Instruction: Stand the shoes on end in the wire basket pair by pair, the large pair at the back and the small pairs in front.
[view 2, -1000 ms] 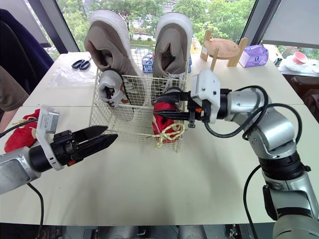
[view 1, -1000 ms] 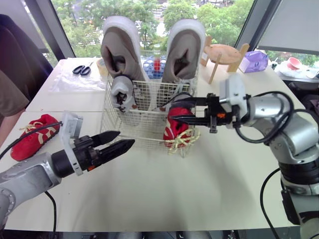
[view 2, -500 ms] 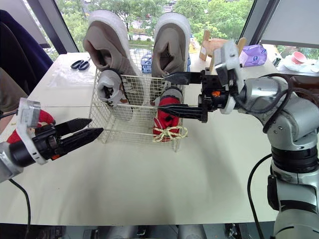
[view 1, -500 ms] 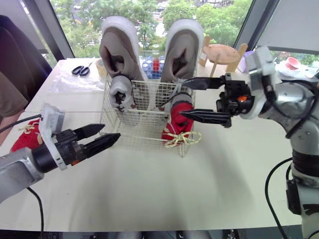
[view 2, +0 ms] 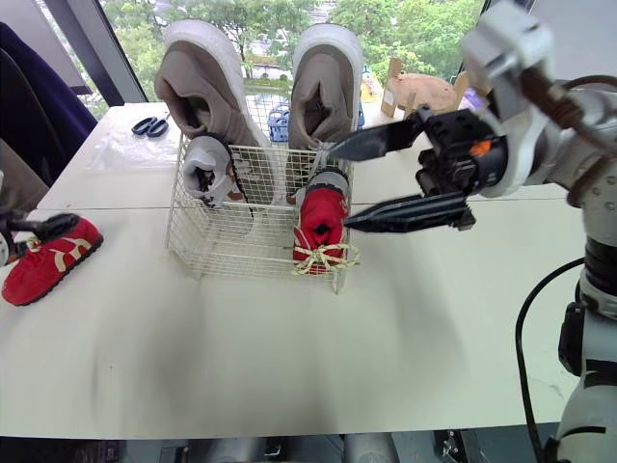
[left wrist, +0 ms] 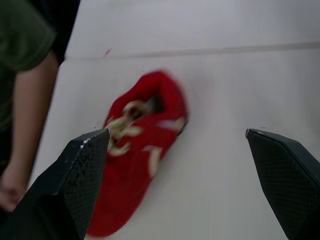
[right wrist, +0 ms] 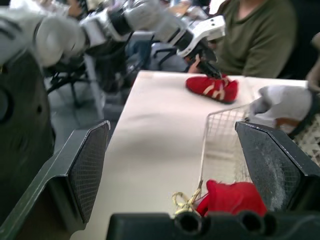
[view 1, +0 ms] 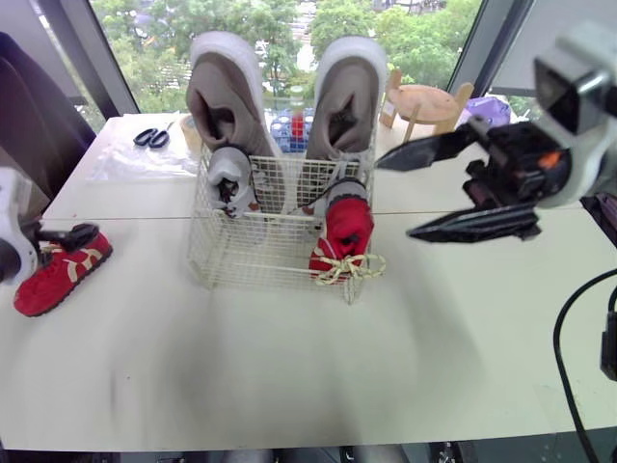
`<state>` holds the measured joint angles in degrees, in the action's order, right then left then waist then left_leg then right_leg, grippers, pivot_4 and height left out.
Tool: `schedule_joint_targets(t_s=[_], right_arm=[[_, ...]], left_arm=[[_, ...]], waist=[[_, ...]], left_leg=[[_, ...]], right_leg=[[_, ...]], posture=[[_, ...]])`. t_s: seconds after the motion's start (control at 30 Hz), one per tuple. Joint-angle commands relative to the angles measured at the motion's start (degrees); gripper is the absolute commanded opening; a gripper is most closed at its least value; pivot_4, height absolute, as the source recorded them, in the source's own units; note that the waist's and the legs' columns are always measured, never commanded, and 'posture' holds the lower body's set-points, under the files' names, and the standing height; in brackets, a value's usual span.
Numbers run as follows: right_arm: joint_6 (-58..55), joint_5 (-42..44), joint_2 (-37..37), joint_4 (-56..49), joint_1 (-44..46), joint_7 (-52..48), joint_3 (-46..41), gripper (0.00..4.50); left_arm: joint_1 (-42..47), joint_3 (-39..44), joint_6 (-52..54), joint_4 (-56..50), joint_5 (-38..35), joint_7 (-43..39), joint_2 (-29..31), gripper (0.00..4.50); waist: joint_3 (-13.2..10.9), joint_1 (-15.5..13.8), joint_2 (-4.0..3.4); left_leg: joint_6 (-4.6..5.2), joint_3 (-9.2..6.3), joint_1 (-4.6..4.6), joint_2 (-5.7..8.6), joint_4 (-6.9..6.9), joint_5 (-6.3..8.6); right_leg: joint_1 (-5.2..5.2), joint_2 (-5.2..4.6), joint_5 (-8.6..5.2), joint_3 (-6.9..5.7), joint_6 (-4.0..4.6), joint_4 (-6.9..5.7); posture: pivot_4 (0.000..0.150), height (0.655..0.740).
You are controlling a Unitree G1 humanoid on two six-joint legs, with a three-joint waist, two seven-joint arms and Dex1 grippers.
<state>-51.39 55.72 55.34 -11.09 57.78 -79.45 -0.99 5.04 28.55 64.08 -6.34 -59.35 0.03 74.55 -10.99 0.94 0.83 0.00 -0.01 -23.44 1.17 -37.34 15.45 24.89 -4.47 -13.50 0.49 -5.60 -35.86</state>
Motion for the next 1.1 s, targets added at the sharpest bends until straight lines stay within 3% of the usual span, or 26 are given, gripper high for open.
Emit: schedule_joint_targets(t_s=[0.03,0.17,0.3,0.43,0.63,0.73,0.97,1.1], right_arm=[[2.30,-1.63,-0.75,-0.06,1.40,-2.49,-0.07,4.36],[3.41,-3.52,-2.25,-0.77,0.35,-2.55,0.97,4.36],[2.56,-3.04,-2.50,-2.78,-1.24,-1.02,-0.02,4.36],[0.85,-1.62,-1.45,-5.23,-3.71,2.14,-2.57,4.36],[-0.90,0.36,-1.96,-7.49,-5.47,6.72,-4.99,4.36],[-1.38,0.92,-2.26,-8.66,-5.94,9.06,-5.68,4.50],[-3.21,3.18,-1.85,-10.48,-7.17,12.87,-7.80,4.50],[-2.87,3.38,-2.59,-10.21,-7.38,13.71,-7.69,4.50]], left_arm=[[3.33,-3.02,1.24,1.65,3.90,-10.60,5.86,4.50],[10.36,-14.62,-3.72,7.16,12.20,-21.13,7.17,4.50],[21.11,-28.53,-8.86,15.94,24.54,-29.57,4.49,4.50],[34.89,-38.49,-14.51,31.05,37.16,-36.25,-1.44,4.50],[49.92,-44.66,-23.27,54.41,48.84,-45.43,-12.54,4.50],[53.49,-44.63,-27.37,67.39,52.78,-47.53,-18.20,3.67],[56.80,-42.57,-31.43,76.52,58.98,-47.34,-21.27,0.21],[58.02,-41.77,-30.95,75.74,61.15,-48.17,-20.59,0.04]], waist=[[-0.02,-0.25,0.06],[0.00,-0.34,0.04],[0.00,-0.30,0.05],[0.00,-0.38,0.09],[0.00,-0.39,0.13],[0.01,-0.40,0.14],[0.08,-0.31,0.20],[0.08,-0.25,0.20]], left_leg=[[-0.03,0.00,-0.01,0.00,0.00,-0.02],[-0.15,0.01,0.04,0.05,-0.01,-0.09],[-0.23,-0.01,0.05,0.02,-0.02,-0.13],[-0.22,0.00,0.01,0.01,-0.08,-0.15],[-0.01,-0.03,-0.17,0.00,-0.68,-0.04],[0.04,-0.05,-0.13,0.01,-0.81,-0.02],[0.11,-0.06,-0.10,0.02,-0.82,0.02],[0.11,-0.06,-0.08,0.02,-0.83,0.02]], right_leg=[[0.03,-0.03,0.00,-0.01,0.01,-0.03],[-0.01,-0.12,-0.01,-0.06,0.03,-0.07],[0.04,-0.08,-0.01,-0.07,0.03,-0.20],[0.06,0.06,-0.01,-0.12,0.01,-0.30],[-0.07,0.05,-0.01,-0.46,-0.02,-0.38],[-0.18,-0.03,-0.01,-0.49,-0.05,-0.40],[-0.19,-0.12,0.01,-0.52,-0.12,-0.43],[-0.19,-0.14,0.01,-0.52,-0.12,-0.47]], posture=[[0.150,0.7400],[0.150,0.7400],[0.150,0.7400],[0.150,0.7400],[0.150,0.7400],[0.150,0.7400],[0.150,0.7400],[0.150,0.7400]])
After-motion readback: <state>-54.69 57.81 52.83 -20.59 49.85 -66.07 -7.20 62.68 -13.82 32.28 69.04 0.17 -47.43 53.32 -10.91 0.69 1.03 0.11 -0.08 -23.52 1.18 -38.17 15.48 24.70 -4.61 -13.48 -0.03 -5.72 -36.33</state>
